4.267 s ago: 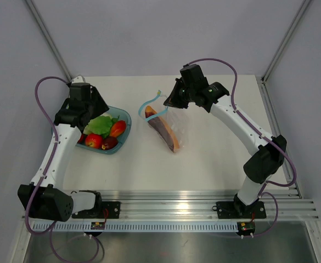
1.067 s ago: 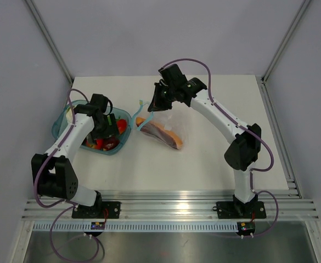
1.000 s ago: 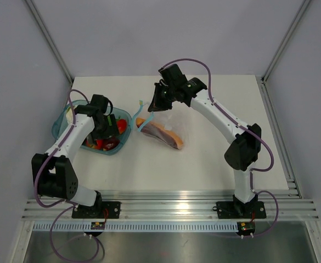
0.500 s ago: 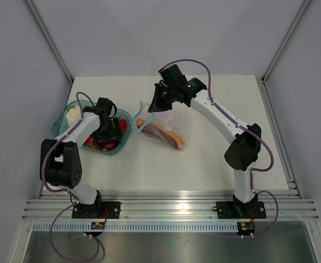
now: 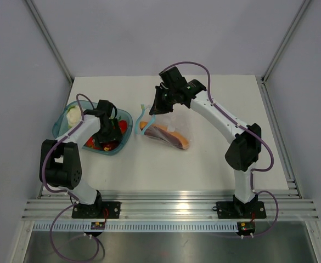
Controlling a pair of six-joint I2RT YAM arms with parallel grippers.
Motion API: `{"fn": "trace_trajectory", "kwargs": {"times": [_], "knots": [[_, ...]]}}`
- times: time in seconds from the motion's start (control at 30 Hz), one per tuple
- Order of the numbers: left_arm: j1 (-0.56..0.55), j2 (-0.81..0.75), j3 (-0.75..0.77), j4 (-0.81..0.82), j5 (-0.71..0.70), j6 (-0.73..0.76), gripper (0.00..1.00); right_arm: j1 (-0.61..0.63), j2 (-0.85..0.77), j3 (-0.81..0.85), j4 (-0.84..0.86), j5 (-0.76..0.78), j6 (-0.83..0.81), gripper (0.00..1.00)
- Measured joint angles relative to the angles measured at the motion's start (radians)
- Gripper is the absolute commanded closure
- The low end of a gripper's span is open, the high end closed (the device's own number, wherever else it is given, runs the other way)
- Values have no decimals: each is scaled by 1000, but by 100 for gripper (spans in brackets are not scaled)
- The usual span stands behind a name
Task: Place the food in the zip-top bag and seal the zipper
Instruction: Pick up the fake fruit from the bin, then place the fake fruit in the zipper food storage bag.
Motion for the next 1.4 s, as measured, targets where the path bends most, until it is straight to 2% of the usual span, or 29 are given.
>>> {"fn": "trace_trajectory", "kwargs": {"times": [0.23,0.4,0.53,0.67,0.73,1.0,1.2,1.27,1.37,1.4], "knots": [[0,-80,100,-113,-24,8,54,0,-1,-1,0,0,1,100],[0,-146,231,-158,-27,20,56,0,-1,0,0,-2,1,100],[0,-174,275,-161,8,27,57,2,1,19,-2,-3,0,100],[0,-177,295,-159,99,47,59,9,12,66,-1,-8,-1,100],[0,-177,296,-153,174,61,61,14,18,87,-1,-10,-1,100],[-8,-171,296,-79,464,72,61,26,43,116,-1,-35,-2,100],[-34,-106,296,-37,609,72,61,32,48,122,-2,-35,-2,100],[-47,-75,296,-29,638,72,59,34,48,122,-2,-35,-2,100],[-67,-51,296,-11,662,64,28,37,48,122,-1,-35,-2,100],[-75,-47,296,0,670,60,11,37,48,122,-1,-35,-2,100]]}}
